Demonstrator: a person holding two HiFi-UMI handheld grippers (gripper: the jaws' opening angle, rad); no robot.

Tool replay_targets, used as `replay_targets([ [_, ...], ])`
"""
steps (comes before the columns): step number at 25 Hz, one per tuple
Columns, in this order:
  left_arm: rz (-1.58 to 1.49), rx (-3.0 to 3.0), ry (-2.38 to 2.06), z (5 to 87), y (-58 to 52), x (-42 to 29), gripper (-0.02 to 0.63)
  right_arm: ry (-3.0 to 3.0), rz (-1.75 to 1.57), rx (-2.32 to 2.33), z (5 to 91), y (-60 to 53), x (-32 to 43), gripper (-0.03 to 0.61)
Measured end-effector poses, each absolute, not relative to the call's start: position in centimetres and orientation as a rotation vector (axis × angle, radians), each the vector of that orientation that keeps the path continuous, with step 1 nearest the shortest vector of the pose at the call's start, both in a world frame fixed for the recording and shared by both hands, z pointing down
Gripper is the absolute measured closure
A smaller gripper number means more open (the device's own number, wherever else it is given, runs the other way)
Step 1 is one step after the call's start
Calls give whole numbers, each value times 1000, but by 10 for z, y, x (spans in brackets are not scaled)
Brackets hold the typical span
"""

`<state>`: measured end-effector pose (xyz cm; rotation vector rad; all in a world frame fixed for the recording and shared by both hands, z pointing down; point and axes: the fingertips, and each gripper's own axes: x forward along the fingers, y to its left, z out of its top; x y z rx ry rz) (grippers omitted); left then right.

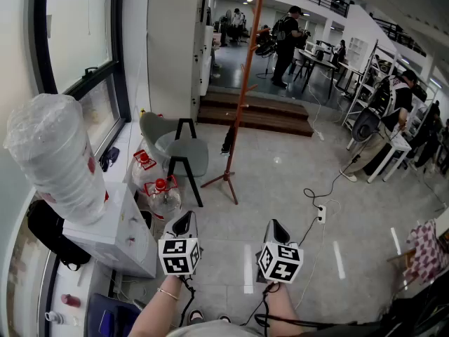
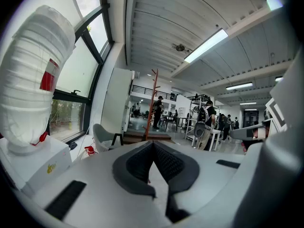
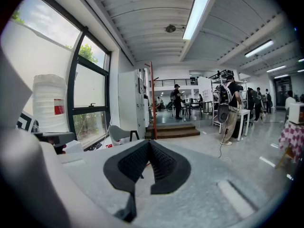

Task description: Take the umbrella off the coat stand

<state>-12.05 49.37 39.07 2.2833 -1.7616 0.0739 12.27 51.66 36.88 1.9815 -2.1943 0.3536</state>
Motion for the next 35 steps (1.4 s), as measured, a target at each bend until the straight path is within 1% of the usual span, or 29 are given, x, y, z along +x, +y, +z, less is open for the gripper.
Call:
replay_targets([
  [13, 78, 2292, -1774, 390, 494, -132, 609, -2183, 334, 1987, 373, 519, 114, 574],
  [25, 96, 2326, -1708, 403, 485, -156, 610, -2120, 386, 2003, 388, 512, 90, 574],
  [35, 81, 2295, -1693, 418, 432, -162, 609, -2090, 387, 2015, 395, 458, 94, 574],
])
